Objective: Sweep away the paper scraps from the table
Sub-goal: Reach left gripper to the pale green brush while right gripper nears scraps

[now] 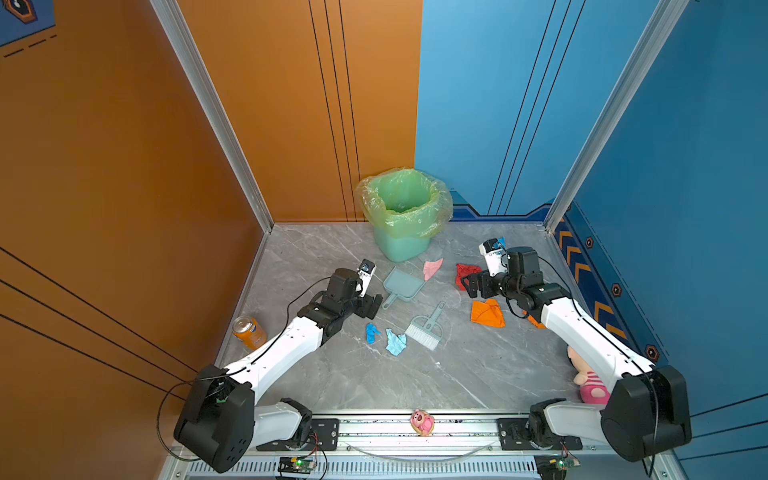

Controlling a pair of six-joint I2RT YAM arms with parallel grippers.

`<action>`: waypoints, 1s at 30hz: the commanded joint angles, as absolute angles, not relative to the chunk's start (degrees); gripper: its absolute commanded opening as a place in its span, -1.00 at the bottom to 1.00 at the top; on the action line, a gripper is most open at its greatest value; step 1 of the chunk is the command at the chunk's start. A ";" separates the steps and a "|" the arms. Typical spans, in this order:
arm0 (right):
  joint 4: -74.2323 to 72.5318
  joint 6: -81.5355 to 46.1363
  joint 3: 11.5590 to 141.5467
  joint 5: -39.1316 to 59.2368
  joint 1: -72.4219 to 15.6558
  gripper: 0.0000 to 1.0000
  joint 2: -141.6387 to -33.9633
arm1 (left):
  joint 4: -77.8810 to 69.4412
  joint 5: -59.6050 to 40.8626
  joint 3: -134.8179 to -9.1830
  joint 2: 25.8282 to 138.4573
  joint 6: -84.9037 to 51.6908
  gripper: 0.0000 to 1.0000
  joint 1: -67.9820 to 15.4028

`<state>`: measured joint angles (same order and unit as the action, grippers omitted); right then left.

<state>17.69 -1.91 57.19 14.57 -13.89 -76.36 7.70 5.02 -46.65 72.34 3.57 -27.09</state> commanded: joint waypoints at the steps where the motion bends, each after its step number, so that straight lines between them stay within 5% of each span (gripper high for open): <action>1: 26.82 -6.20 61.89 14.91 -14.75 1.00 -78.72 | 18.13 7.47 -51.18 71.89 -1.94 0.95 -27.77; 11: 33.29 -16.90 68.27 3.11 -15.41 1.00 -84.25 | 24.80 7.68 -57.91 75.02 -6.61 0.95 -33.85; 30: 42.01 -30.56 75.98 8.62 -10.48 1.00 -90.92 | 35.82 8.96 -71.49 89.20 -10.71 0.95 -46.11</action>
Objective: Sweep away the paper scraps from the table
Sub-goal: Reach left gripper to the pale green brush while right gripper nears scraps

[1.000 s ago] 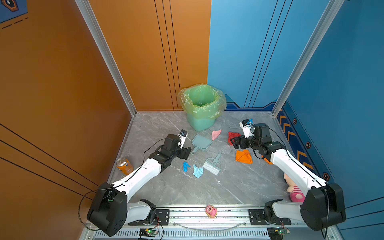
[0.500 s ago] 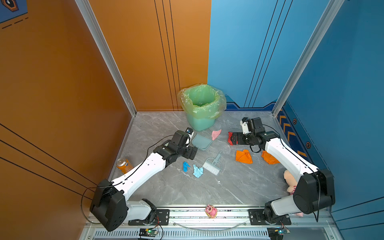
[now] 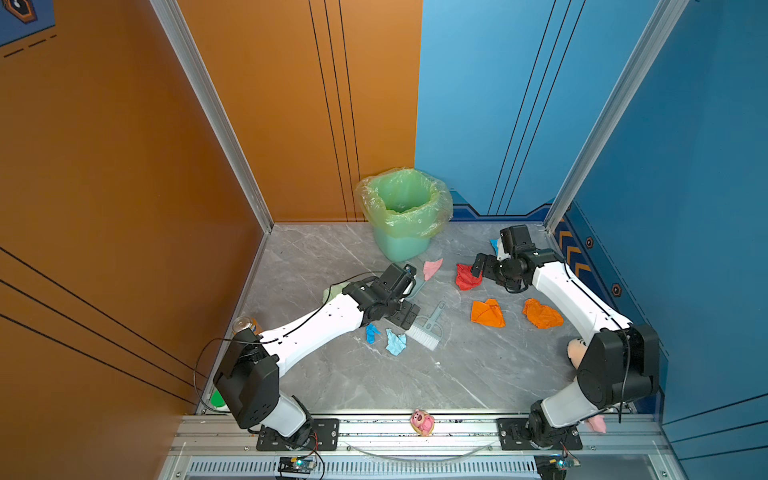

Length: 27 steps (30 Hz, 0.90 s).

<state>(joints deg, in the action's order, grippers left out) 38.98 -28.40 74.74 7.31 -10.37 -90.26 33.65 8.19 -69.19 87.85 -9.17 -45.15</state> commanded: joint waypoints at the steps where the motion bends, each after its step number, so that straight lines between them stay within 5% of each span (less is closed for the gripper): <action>1: 42.08 -30.67 76.05 8.53 -10.49 1.00 -91.09 | 36.02 8.67 -72.22 90.00 -11.29 0.95 -46.36; 27: 42.64 -31.46 75.77 7.10 -8.19 1.00 -89.74 | 44.37 6.43 -84.43 105.50 -17.00 0.96 -50.36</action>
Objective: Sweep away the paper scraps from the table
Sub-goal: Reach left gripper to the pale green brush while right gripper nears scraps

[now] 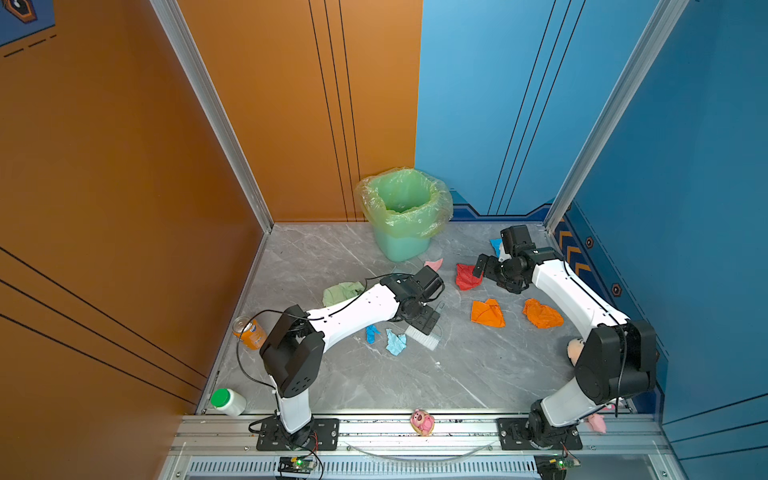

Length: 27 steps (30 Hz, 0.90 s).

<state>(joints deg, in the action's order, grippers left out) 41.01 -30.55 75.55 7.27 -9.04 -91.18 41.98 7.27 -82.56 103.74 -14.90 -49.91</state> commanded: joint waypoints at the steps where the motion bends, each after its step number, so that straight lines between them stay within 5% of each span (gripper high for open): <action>1: 42.63 -31.38 75.62 7.25 -8.02 1.00 -89.58 | 44.38 6.27 -84.82 106.00 -17.34 0.96 -50.45; 22: 42.19 -30.32 70.73 9.83 -4.07 1.00 -86.12 | 50.77 6.37 -96.77 117.57 -19.99 1.00 -52.33; 27: 42.06 -30.41 70.13 10.35 -3.09 1.00 -86.20 | 50.89 7.35 -97.18 118.21 -20.37 0.85 -52.30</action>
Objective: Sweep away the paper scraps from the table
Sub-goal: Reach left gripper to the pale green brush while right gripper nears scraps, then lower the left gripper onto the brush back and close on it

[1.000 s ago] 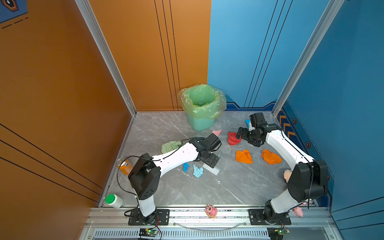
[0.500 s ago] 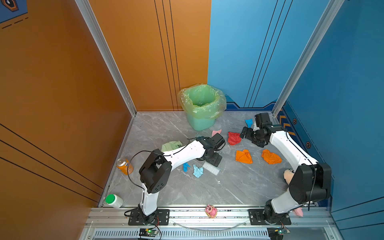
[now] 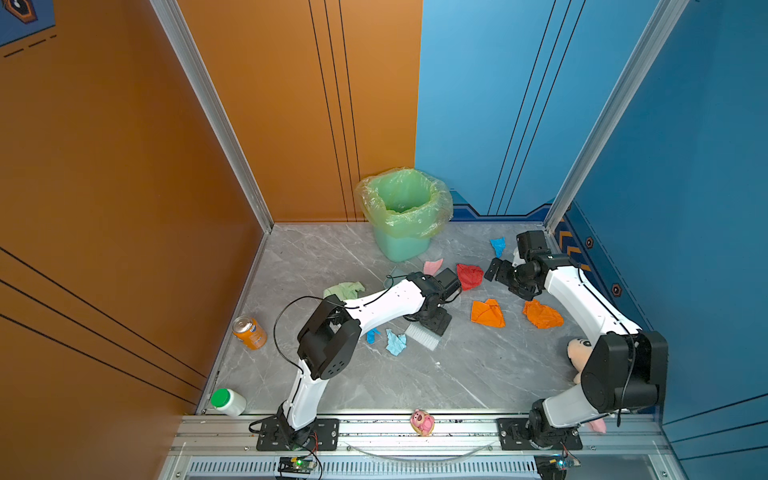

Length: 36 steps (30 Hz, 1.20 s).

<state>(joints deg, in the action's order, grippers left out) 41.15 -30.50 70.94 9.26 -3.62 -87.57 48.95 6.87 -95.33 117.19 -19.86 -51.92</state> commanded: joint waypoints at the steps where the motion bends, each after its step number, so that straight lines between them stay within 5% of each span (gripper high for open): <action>1: 42.01 -30.41 70.04 10.37 -2.99 1.00 -86.13 | 50.89 7.46 -97.26 118.30 -20.60 0.81 -52.29; 36: 41.92 -30.67 67.13 11.60 -2.55 1.00 -83.54 | 52.22 5.01 -101.03 124.40 -21.27 0.31 -52.56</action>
